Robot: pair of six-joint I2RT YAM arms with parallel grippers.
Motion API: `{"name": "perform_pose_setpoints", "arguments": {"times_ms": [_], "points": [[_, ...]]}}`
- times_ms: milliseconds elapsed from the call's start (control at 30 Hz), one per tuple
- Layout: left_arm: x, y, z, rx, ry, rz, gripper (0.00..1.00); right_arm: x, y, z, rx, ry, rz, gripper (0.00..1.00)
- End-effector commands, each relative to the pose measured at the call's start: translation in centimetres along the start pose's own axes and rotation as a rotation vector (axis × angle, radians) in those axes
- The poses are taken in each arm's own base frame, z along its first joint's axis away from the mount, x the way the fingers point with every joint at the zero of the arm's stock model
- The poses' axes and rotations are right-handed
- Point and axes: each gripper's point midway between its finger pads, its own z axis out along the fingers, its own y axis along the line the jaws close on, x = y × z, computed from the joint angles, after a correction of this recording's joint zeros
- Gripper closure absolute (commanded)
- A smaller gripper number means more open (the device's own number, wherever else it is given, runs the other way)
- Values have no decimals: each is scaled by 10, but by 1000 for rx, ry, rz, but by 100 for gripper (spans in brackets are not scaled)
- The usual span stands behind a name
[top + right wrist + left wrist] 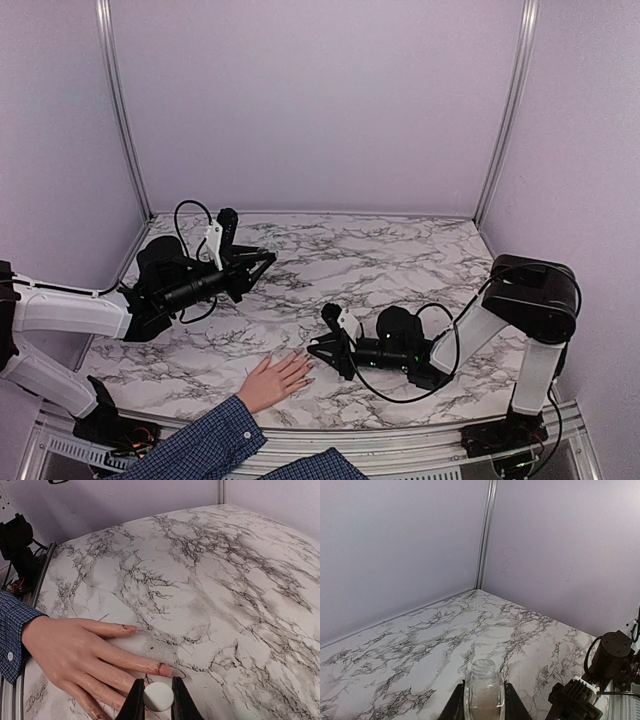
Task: Paint the nails
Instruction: Paint the hand on the nail.
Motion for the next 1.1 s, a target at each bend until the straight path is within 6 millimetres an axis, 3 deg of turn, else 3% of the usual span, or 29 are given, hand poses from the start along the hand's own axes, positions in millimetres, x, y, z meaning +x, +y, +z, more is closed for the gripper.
{"name": "perform_pose_setpoints", "arguments": {"times_ms": [0, 1067], "points": [[-14, 2, -1, -3, -51, 19, 100, 0, -5, 5, 23, 4, 17, 100], [-12, 2, -2, -6, -48, 20, 100, 0, -24, 0, 116, 11, 25, 100]]}}
